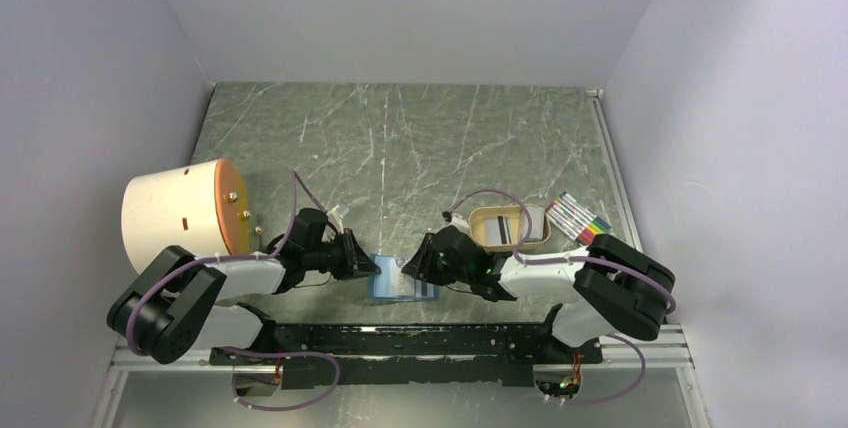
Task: Put the credit cards into the card holder
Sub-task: Insert the credit card into the card holder.
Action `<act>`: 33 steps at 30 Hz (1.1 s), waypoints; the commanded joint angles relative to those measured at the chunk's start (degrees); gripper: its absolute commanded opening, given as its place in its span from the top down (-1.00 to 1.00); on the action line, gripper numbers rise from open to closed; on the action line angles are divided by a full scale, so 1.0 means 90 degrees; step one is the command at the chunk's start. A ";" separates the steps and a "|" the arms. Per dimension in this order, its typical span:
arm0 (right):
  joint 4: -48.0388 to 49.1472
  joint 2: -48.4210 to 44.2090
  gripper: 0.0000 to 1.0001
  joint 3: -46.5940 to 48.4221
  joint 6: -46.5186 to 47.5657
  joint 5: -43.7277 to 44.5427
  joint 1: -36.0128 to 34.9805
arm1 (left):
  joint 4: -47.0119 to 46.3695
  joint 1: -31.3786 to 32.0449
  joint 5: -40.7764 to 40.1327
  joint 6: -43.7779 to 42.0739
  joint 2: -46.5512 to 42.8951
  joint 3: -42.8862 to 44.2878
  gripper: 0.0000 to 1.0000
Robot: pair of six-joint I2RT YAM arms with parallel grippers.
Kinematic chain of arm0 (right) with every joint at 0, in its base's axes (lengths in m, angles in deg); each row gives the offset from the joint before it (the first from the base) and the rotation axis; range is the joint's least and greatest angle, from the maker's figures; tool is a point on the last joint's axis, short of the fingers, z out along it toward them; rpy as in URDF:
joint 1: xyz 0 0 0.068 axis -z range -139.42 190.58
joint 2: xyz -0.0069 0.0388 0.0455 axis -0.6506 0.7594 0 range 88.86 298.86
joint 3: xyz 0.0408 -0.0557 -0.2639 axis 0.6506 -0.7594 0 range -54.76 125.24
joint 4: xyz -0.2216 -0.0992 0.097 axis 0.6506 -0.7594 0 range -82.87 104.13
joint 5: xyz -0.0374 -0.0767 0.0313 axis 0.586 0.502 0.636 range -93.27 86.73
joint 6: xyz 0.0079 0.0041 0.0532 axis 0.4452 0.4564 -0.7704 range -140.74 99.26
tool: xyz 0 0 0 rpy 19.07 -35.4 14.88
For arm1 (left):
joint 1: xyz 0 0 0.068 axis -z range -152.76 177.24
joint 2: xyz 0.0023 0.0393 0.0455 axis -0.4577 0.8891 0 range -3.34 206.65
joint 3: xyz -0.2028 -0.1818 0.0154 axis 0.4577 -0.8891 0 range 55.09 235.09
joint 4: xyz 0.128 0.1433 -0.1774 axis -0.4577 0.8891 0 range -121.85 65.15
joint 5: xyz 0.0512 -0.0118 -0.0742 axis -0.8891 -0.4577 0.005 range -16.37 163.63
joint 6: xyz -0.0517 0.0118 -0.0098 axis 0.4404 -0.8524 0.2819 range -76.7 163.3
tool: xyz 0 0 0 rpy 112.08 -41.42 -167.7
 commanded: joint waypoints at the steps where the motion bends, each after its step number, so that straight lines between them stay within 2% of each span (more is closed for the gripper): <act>1: -0.0112 0.0320 0.24 0.0150 0.0015 -0.0330 -0.0131 | -0.0221 -0.0015 0.0065 0.0145 -0.0172 0.0026 0.67; 12: 0.0746 0.0747 0.20 0.0269 0.0087 -0.0658 -0.0158 | -0.0261 -0.0008 0.0082 0.0228 -0.0212 0.0074 0.64; 16: 0.1511 0.0824 0.16 0.0004 0.0043 -0.0930 -0.0150 | -0.0355 -0.0001 0.0097 0.0289 -0.0244 0.0034 0.61; 22: 0.1678 0.1019 0.14 0.0101 0.0074 -0.1035 -0.0115 | -0.0456 0.0002 0.0130 0.0391 -0.0248 -0.0024 0.60; 26: 0.1767 0.1092 0.13 -0.0076 -0.0095 -0.1057 -0.0014 | -0.0252 0.0001 0.0121 0.0357 -0.0355 0.0014 0.52; 33: 0.1804 0.0987 0.15 -0.0226 -0.0073 -0.0998 0.0068 | -0.0025 0.0000 0.0082 0.0496 -0.0990 -0.0117 0.40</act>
